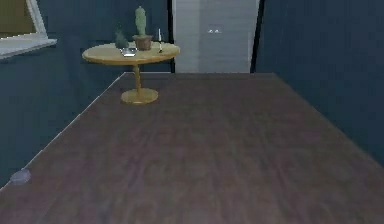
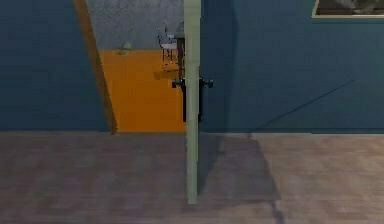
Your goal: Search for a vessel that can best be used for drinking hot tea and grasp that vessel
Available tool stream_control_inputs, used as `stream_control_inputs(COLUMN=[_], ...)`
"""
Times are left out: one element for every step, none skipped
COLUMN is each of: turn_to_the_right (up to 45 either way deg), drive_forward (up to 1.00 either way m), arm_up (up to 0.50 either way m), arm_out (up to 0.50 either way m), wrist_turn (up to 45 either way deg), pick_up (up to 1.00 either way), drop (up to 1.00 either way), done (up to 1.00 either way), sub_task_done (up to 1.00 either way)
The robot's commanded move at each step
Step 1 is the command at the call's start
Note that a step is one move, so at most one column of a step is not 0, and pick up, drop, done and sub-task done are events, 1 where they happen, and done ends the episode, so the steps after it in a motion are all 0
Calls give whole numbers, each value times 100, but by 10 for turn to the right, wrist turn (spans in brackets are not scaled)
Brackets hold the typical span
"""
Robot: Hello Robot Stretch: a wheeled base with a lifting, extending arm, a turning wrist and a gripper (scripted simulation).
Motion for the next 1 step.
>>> stream_control_inputs(turn_to_the_right=[450], drive_forward=[0], arm_up=[0], arm_out=[0], wrist_turn=[0], pick_up=[0], drop=[0], done=[0], sub_task_done=[0])
